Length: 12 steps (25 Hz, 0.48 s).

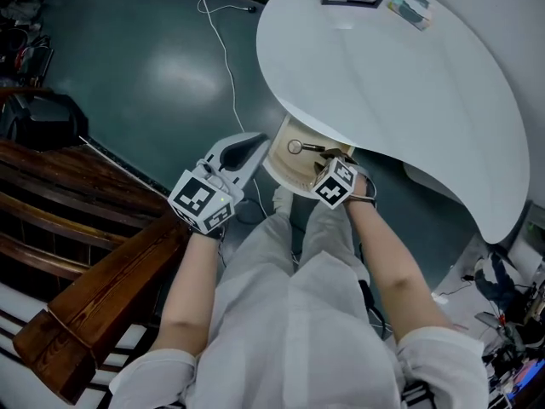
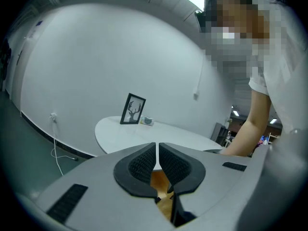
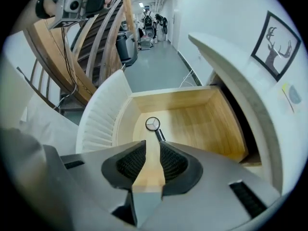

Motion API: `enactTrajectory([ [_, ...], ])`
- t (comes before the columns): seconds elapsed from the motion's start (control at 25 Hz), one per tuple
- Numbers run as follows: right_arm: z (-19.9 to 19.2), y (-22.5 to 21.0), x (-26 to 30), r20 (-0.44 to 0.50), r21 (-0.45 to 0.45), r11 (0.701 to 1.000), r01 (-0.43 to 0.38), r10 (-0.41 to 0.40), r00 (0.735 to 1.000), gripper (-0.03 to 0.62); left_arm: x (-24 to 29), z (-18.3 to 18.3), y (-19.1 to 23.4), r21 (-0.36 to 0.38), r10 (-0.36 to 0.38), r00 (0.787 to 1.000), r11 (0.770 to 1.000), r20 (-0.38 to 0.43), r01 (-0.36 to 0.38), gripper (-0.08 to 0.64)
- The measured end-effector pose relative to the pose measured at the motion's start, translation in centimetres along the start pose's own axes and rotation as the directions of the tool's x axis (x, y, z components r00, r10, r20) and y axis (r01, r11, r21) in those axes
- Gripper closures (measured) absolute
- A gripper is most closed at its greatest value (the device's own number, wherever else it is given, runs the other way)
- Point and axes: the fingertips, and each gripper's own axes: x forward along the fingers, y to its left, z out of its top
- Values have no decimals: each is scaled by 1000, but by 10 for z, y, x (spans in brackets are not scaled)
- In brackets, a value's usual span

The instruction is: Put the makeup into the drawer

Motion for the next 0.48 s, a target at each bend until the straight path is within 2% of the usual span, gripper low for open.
enactTrajectory([
  [0.28, 8, -5, -54, 69, 101, 993, 63, -70, 995, 509, -10, 23, -7, 40, -20, 1000, 999, 5, 20, 535],
  [0.48, 12, -17, -109, 154, 224, 965, 138, -175, 972, 521, -16, 40, -11, 76, -27, 1000, 997, 13, 26, 535],
])
